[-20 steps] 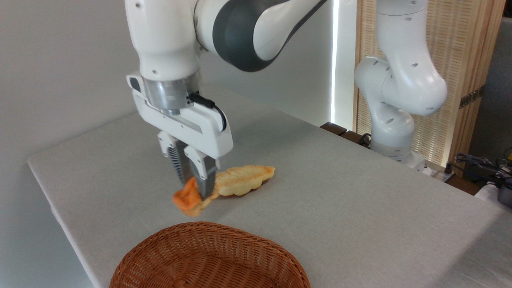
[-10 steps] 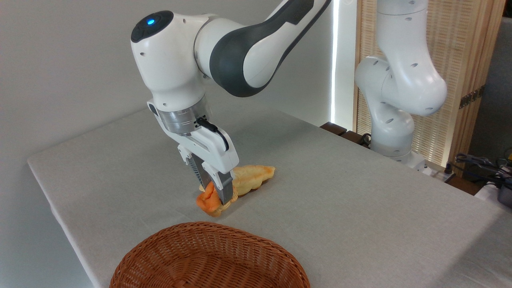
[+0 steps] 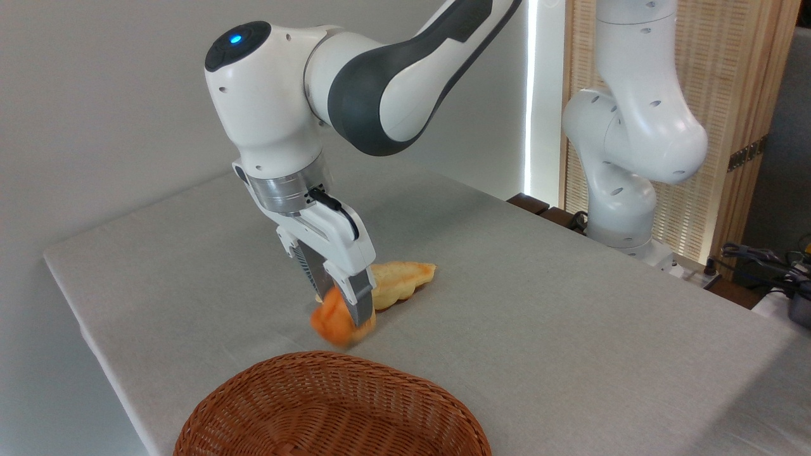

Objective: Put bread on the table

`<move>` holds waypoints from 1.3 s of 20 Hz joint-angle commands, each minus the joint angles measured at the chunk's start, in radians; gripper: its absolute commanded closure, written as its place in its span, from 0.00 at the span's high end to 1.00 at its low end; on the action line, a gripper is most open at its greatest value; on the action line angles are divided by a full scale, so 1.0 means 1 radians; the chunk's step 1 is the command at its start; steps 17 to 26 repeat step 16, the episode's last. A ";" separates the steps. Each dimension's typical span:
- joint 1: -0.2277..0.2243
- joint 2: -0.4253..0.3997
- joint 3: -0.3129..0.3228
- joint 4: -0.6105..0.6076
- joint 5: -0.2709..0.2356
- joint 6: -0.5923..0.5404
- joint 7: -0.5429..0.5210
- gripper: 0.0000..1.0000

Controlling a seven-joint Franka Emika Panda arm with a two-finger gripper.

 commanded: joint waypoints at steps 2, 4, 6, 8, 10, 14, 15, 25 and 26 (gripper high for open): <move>-0.005 -0.008 0.003 -0.004 0.011 0.008 0.016 1.00; -0.003 -0.019 0.008 0.021 0.011 0.008 0.013 1.00; -0.002 -0.027 0.016 0.085 0.004 0.005 0.010 1.00; 0.001 -0.043 0.017 0.140 0.008 -0.005 0.007 1.00; 0.004 -0.047 0.019 0.179 0.011 -0.009 0.004 1.00; 0.006 -0.065 0.054 0.184 0.017 -0.038 0.009 1.00; 0.007 -0.066 0.058 0.184 0.016 -0.063 0.013 1.00; 0.007 -0.067 0.063 0.185 0.016 -0.069 0.016 1.00; 0.007 -0.067 0.063 0.185 0.016 -0.069 0.016 1.00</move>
